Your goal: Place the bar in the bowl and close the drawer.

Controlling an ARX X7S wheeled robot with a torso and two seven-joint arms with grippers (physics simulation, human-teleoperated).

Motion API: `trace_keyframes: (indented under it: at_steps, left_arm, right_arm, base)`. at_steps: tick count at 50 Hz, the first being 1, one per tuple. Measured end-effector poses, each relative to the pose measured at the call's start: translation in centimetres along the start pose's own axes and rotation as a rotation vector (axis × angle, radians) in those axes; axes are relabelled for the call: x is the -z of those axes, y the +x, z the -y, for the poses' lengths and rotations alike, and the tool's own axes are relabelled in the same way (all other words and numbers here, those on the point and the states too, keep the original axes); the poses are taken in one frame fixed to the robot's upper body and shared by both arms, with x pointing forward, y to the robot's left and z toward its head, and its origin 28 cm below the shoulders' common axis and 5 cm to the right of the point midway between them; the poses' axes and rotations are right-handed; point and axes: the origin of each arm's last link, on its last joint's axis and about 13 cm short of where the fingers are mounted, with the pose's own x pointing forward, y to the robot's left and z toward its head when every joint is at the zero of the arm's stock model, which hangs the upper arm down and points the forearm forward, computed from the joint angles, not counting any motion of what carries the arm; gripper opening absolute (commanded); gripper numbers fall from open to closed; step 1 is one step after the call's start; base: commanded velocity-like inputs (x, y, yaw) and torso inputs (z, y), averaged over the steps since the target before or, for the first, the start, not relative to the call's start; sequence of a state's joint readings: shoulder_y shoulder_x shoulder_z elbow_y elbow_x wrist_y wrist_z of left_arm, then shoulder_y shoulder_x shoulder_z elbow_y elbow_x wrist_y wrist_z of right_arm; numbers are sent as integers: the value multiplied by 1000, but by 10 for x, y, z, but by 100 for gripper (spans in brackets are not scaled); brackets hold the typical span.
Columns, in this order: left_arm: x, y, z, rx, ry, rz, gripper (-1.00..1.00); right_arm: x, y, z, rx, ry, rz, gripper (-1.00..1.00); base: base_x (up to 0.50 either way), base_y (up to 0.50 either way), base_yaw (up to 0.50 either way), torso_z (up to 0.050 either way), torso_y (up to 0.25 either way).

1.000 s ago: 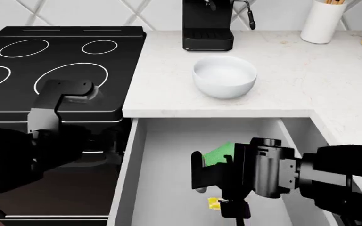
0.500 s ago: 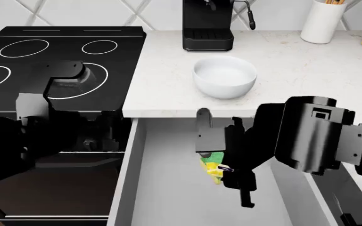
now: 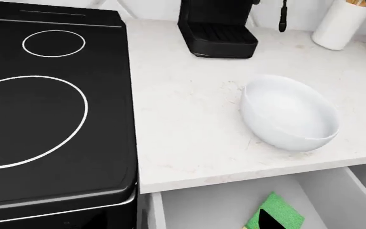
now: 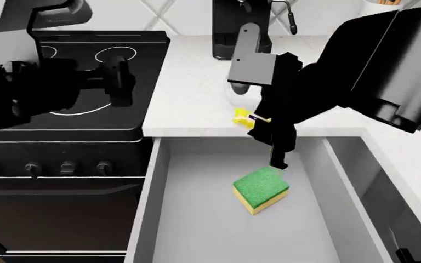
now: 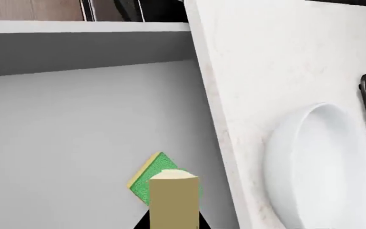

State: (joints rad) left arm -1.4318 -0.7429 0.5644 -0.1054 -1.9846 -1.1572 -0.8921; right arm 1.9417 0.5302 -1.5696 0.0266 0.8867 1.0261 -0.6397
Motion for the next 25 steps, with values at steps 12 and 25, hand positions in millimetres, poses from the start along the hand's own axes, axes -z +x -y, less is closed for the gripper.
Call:
trace_keyframes:
  at_steps: [12,25]
  left_arm:
    - [-42,12,1,-53,-10,57,100]
    - [-82,33,-3,-138,-44,133,100]
  right_arm:
    - [-28,-26,32,126,74,65,-100]
    - [-51,-35,74,287,206,122,-100]
  base:
    - [0,0,0,0,0]
    - [0,0,0,0,0]
